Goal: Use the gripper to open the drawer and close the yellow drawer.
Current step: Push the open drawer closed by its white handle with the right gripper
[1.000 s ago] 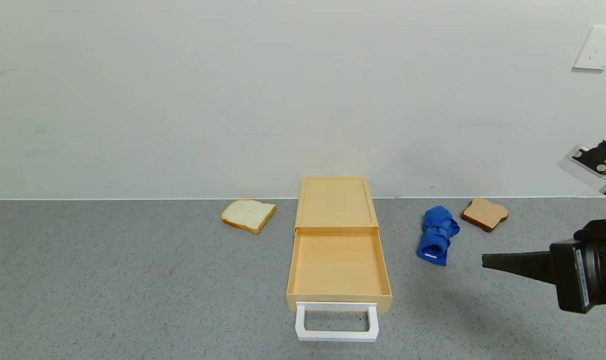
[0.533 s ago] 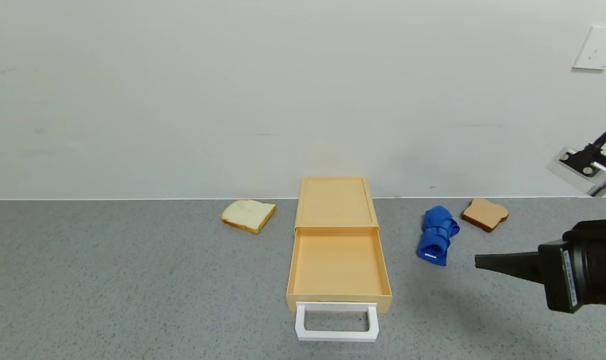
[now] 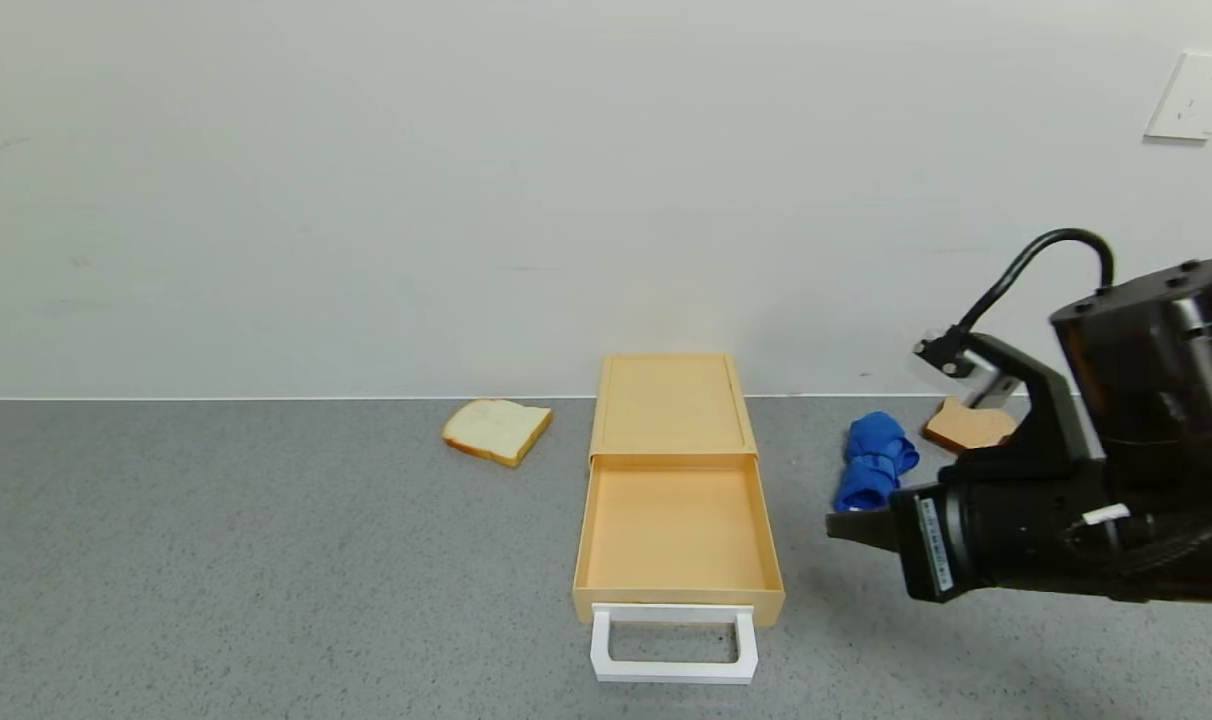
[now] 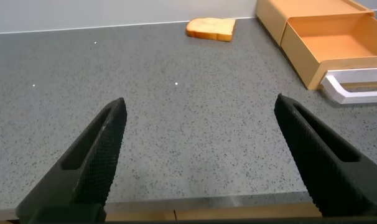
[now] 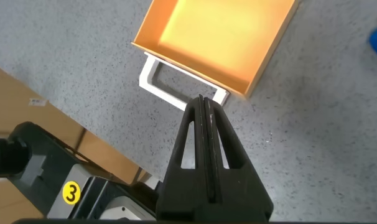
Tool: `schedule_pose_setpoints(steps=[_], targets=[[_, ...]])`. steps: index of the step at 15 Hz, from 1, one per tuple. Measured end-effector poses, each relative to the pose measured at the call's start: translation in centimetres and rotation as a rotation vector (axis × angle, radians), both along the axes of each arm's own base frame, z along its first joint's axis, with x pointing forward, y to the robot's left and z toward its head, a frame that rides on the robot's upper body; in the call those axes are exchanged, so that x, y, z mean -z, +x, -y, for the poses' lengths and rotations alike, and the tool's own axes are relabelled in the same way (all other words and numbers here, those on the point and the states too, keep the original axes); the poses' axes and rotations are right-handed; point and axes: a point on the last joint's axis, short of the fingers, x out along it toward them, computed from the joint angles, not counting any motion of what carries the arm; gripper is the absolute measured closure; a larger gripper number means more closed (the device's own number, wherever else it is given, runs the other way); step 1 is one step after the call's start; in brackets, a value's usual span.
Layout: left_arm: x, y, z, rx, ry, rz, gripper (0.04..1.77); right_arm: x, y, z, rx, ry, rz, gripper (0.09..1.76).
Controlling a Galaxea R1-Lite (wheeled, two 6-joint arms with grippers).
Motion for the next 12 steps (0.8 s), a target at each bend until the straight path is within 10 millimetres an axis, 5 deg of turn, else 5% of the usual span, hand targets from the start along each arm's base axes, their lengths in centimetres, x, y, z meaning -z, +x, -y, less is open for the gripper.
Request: schedule_pose_setpoints(steps=[7, 12], targets=[[0.0, 0.0, 0.0, 0.000, 0.000, 0.000, 0.09, 6.0, 1.9, -8.0, -0.024, -0.099, -0.170, 1.73], [0.0, 0.0, 0.0, 0.000, 0.000, 0.000, 0.09, 10.1, 2.8, -11.6, 0.051, -0.173, -0.218, 1.73]])
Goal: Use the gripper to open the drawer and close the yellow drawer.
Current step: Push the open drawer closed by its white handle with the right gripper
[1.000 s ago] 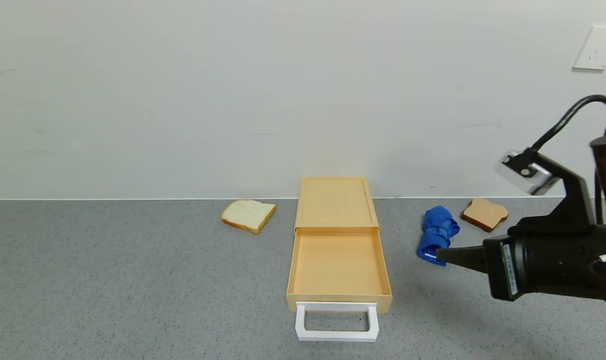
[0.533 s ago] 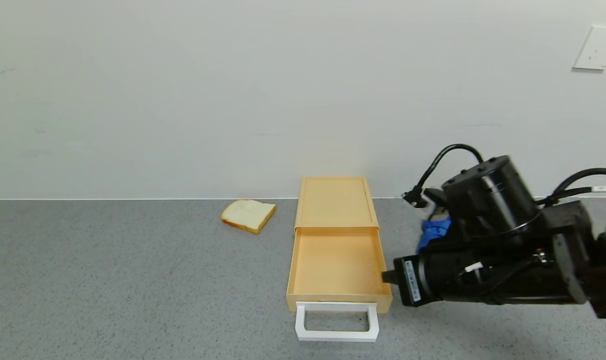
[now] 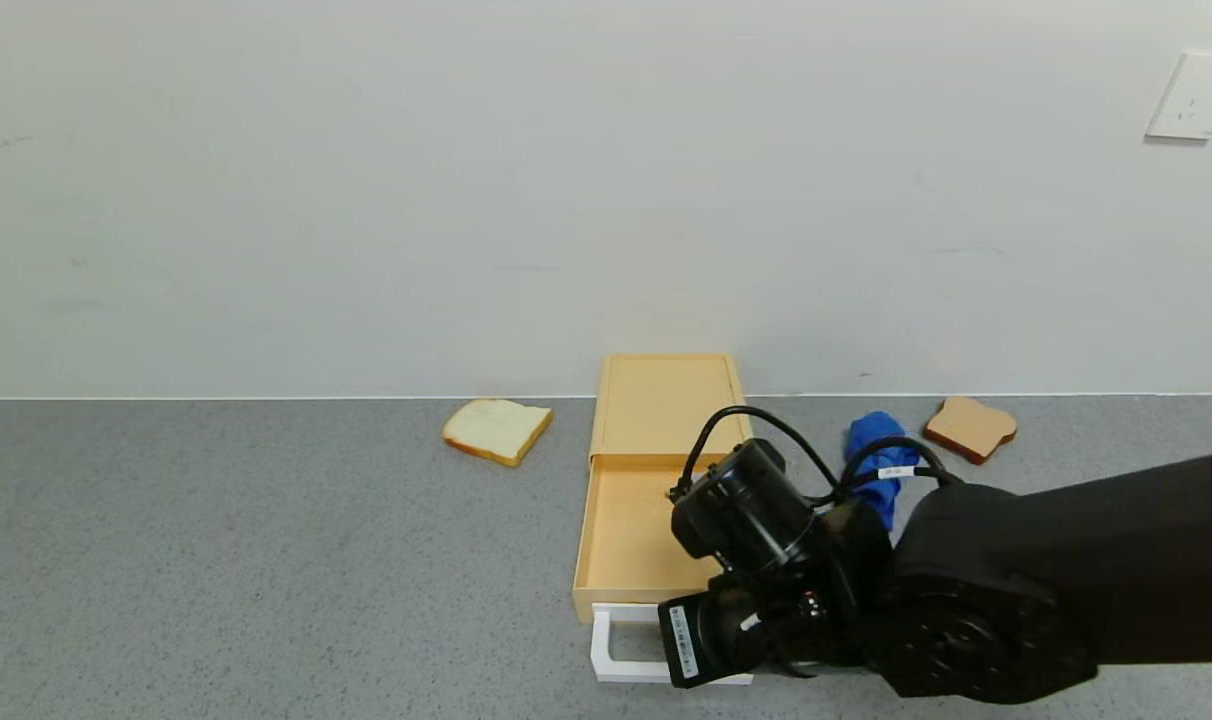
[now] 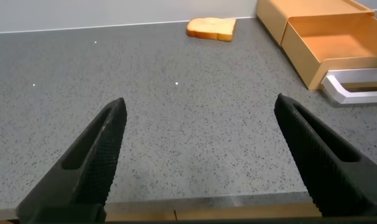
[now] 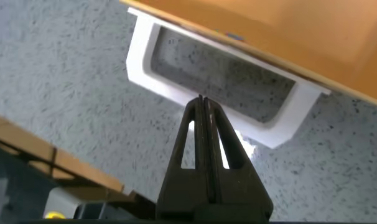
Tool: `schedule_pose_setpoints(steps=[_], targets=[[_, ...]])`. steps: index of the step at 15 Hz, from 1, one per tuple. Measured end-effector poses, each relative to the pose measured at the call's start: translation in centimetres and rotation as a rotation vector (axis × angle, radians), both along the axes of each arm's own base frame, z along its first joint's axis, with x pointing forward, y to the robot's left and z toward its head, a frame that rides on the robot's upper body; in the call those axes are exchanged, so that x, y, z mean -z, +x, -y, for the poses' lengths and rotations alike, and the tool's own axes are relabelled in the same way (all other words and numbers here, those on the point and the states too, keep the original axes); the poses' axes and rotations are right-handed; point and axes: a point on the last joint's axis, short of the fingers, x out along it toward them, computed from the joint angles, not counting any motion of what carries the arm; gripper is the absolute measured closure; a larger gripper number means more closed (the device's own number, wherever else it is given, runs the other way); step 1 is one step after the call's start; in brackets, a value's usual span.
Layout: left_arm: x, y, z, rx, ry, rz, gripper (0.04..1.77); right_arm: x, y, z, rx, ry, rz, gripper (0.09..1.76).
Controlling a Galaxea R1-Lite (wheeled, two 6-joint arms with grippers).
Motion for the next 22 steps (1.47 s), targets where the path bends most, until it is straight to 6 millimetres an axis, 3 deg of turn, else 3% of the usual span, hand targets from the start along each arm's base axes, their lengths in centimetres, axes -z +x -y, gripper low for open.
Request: schedule_pose_setpoints(steps=[5, 22], targets=[[0.0, 0.0, 0.0, 0.000, 0.000, 0.000, 0.09, 1.6, 0.2, -1.6, 0.051, -0.042, 0.022, 1.73], [0.0, 0.0, 0.0, 0.000, 0.000, 0.000, 0.09, 2.9, 1.7, -2.3, 0.147, -0.056, 0.132, 1.73]])
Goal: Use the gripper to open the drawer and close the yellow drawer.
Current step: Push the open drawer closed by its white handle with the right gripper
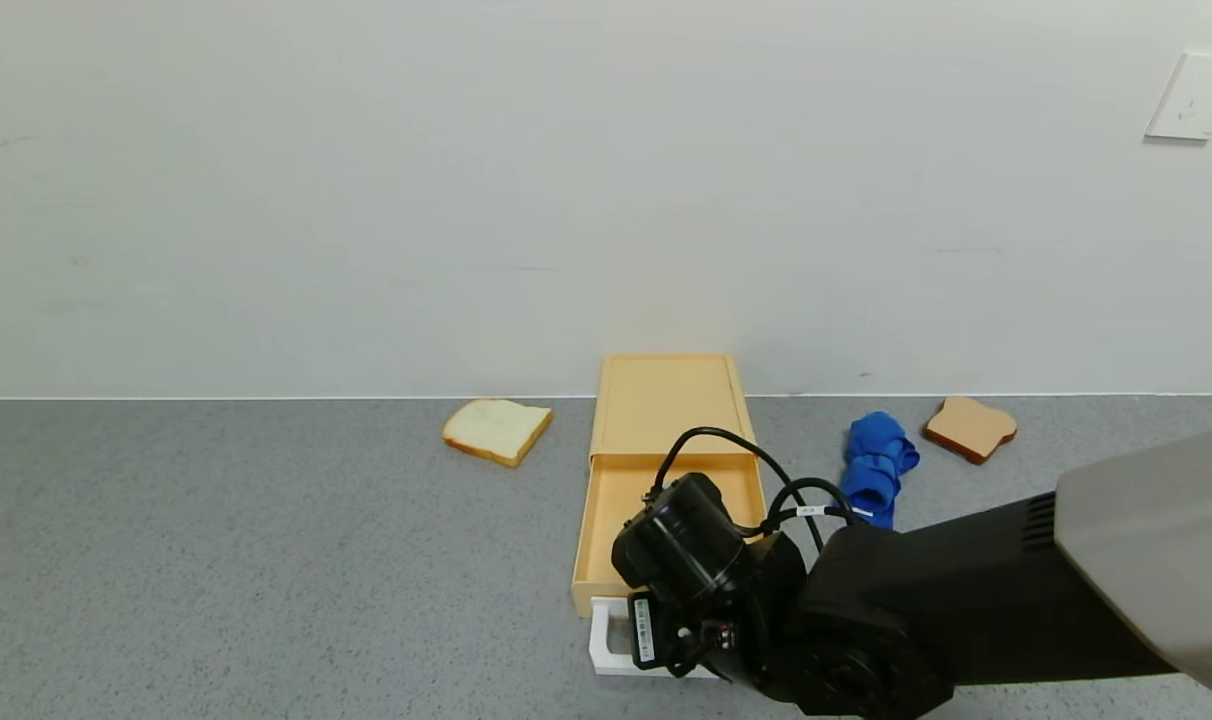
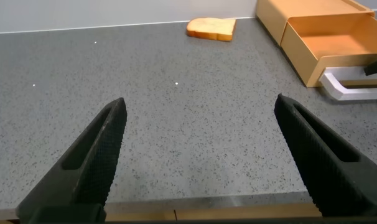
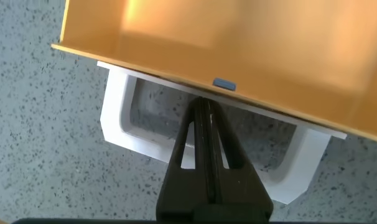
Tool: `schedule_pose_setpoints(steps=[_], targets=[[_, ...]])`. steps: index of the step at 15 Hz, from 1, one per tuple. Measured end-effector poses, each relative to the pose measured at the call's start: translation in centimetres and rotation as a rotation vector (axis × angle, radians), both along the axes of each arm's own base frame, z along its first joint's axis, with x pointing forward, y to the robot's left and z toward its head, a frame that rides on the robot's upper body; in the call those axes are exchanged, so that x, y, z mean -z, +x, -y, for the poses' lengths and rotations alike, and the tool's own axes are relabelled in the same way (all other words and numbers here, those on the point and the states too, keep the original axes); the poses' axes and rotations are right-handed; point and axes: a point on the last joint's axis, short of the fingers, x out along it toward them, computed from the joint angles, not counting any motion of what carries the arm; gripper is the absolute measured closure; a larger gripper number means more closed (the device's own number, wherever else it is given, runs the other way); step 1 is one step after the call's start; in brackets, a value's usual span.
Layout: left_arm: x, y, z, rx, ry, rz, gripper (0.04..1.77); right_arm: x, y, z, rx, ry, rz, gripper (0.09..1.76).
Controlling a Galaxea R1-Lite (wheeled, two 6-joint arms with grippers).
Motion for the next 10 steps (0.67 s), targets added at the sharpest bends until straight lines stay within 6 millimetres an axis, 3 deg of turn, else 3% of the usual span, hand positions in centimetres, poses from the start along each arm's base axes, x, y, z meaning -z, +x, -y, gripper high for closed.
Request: schedule_pose_setpoints(steps=[10], targets=[[0.0, 0.0, 0.0, 0.000, 0.000, 0.000, 0.09, -0.4, 2.1, 0.1, 0.014, 0.007, 0.047, 1.73]])
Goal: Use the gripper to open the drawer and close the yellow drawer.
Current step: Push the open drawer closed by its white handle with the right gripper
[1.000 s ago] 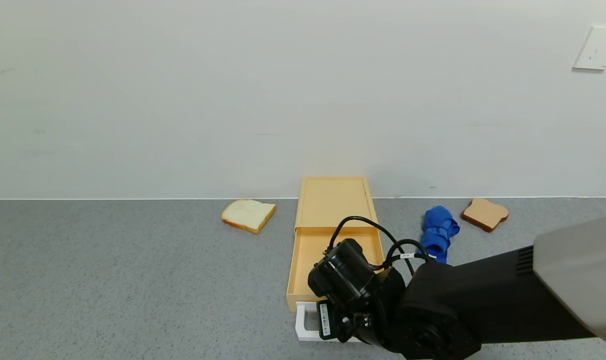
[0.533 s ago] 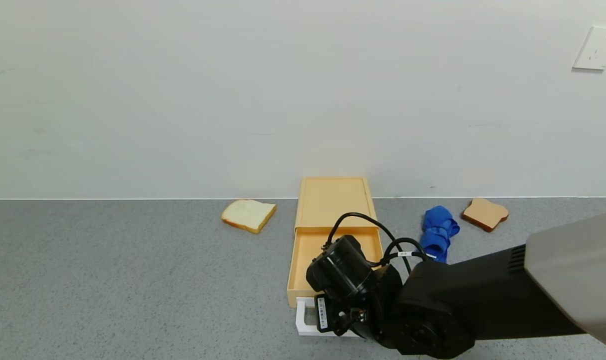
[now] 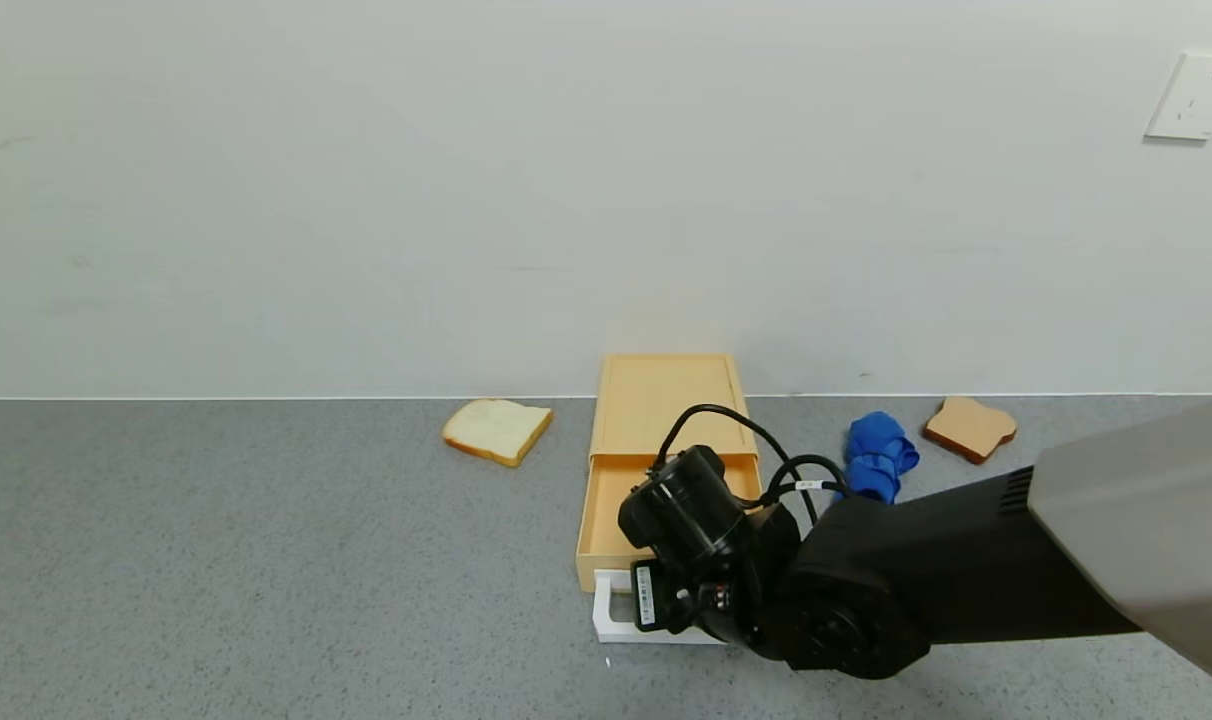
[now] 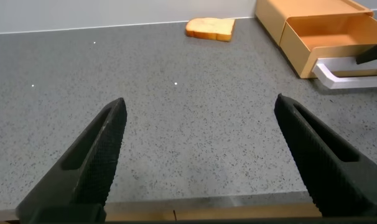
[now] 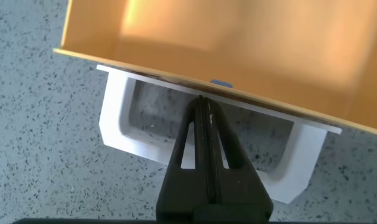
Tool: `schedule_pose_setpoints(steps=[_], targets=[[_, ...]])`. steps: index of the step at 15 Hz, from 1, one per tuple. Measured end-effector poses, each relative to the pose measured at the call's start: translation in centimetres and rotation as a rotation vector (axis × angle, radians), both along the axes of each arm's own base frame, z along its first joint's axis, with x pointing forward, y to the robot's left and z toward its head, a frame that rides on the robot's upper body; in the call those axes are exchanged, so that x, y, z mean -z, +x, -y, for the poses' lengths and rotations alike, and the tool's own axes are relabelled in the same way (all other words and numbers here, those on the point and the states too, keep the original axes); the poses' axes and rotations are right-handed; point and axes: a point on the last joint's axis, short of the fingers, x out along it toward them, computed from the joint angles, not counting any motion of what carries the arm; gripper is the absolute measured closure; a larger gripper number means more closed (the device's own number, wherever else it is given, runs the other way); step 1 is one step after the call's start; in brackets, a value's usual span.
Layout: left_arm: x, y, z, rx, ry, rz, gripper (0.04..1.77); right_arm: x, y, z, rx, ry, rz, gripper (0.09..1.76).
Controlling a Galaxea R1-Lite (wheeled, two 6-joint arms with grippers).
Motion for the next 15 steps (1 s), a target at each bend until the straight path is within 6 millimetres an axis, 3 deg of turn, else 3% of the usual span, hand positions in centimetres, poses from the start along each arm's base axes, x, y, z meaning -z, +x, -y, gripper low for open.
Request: schedule_pose_setpoints(steps=[15], targets=[[0.0, 0.0, 0.0, 0.000, 0.000, 0.000, 0.09, -0.2, 5.7, 0.2, 0.032, 0.012, 0.097, 1.73]])
